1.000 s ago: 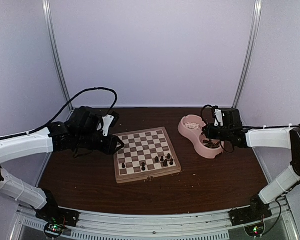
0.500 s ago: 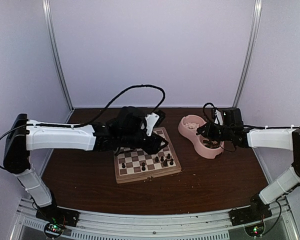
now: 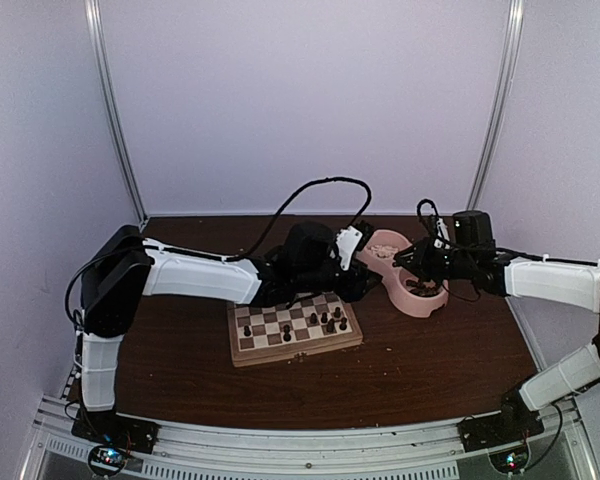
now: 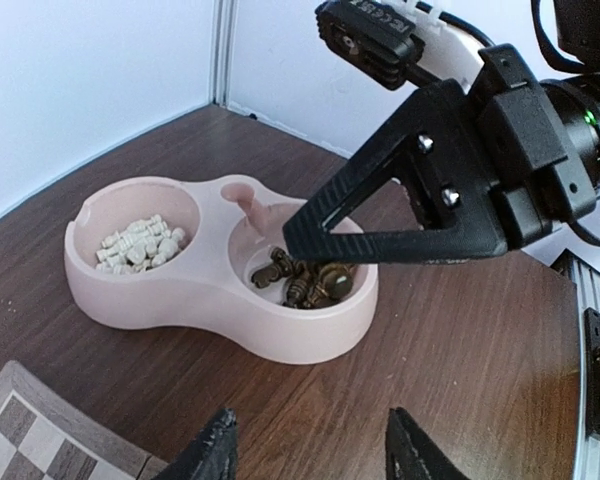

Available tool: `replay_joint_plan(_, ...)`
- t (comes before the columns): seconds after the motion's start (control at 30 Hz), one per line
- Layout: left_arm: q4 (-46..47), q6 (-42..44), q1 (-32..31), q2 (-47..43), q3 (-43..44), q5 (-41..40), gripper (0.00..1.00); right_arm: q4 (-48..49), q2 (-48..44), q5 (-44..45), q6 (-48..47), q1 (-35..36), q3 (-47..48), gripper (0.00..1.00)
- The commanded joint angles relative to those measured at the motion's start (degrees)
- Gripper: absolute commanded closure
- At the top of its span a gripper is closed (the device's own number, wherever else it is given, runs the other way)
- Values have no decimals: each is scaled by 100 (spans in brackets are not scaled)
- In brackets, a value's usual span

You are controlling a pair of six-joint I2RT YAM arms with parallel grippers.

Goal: Set up the chess pieces on the board
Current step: Pick up the chess pile from the storage box, then pass from the right arm to the left

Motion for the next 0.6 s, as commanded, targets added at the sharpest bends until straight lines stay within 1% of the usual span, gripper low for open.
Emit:
replay_joint_plan(0.0, 875, 472, -33, 301, 304, 390, 51, -31, -230, -290, 302, -4, -66, 83)
replay_joint_plan(0.07, 1051, 520, -27, 432, 336, 495, 52, -10, -285, -361, 371, 3, -99, 83)
replay_joint_plan(0.2, 1330, 424, -34, 563, 360, 437, 53, -94, -421, -388, 370, 5, -155, 83)
replay_joint_plan(0.57, 1472, 365, -33, 665, 460, 607, 53, -1, -389, -404, 418, 125, -331, 83)
